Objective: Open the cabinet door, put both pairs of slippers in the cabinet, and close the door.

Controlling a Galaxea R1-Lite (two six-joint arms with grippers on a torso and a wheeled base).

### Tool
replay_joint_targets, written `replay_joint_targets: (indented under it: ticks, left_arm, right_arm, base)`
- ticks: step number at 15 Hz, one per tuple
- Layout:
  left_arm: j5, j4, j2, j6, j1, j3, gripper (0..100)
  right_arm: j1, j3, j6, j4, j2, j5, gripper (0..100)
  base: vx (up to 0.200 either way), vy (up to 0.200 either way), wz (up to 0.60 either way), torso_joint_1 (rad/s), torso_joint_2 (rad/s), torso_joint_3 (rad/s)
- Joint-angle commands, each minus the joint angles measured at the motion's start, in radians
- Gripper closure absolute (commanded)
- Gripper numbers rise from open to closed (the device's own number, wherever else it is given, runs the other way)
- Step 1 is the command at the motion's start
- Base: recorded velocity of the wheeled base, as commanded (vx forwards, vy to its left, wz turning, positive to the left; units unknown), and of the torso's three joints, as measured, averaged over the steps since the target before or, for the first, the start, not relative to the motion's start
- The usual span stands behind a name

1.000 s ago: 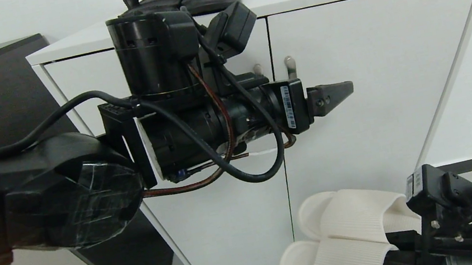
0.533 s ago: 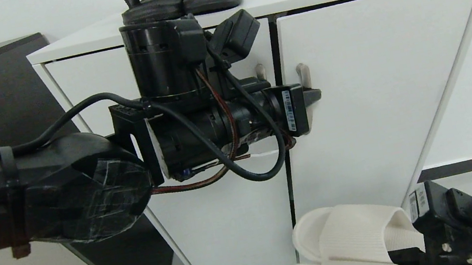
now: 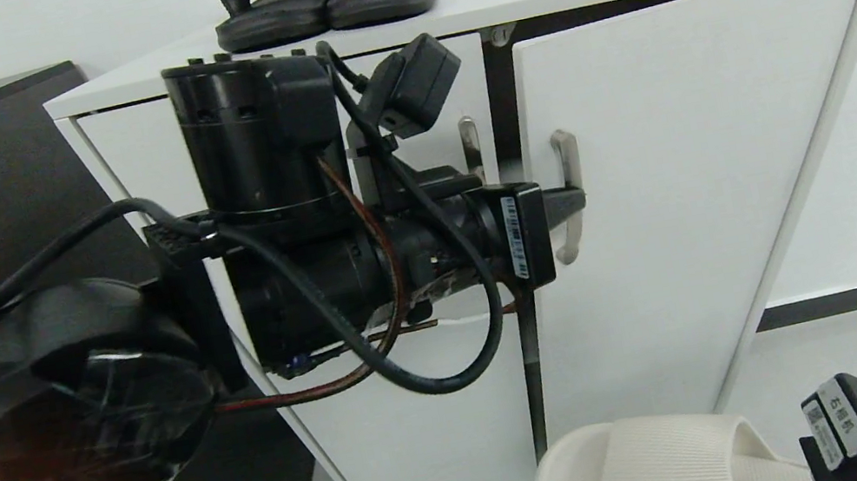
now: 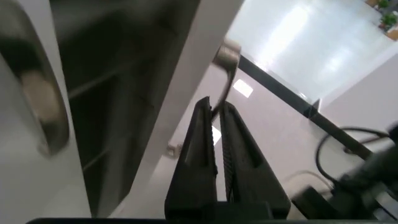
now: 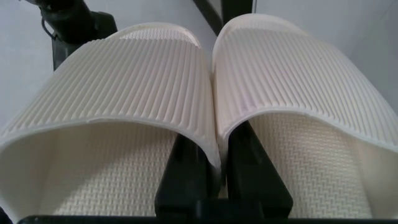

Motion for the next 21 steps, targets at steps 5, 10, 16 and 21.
replay_joint_targets:
  ticks: [5,10,16,21]
  left_arm:
    - [-0.032,0.001,-0.242,0.0,-0.042,0.185,100]
    - [-0.032,0.004,-0.107,-0.003,0.03,0.092,100]
    - [-0.029,0.001,0.074,-0.078,0.03,-0.091,100]
    - [-0.026,0.001,0.068,-0.076,-0.004,-0.083,100]
  right_arm:
    - [0.002,0.011,-0.003,-0.001,-0.031,0.001,100]
    - [0.005,0.01,-0.005,-0.001,-0.025,-0.001,100]
    - [0.02,-0.013,-0.005,0.105,-0.028,-0.007,100]
    - [0.04,0.007,-0.042,0.137,-0.033,-0.007,100]
  base:
    - [0.0,0.0,0.0,0.0,0.0,0.0]
    - [0.0,0.0,0.0,0.0,0.0,0.0]
    - [0.0,0.0,0.0,0.0,0.0,0.0]
    - [-0.04,0.0,0.0,0.001,0.0,0.001]
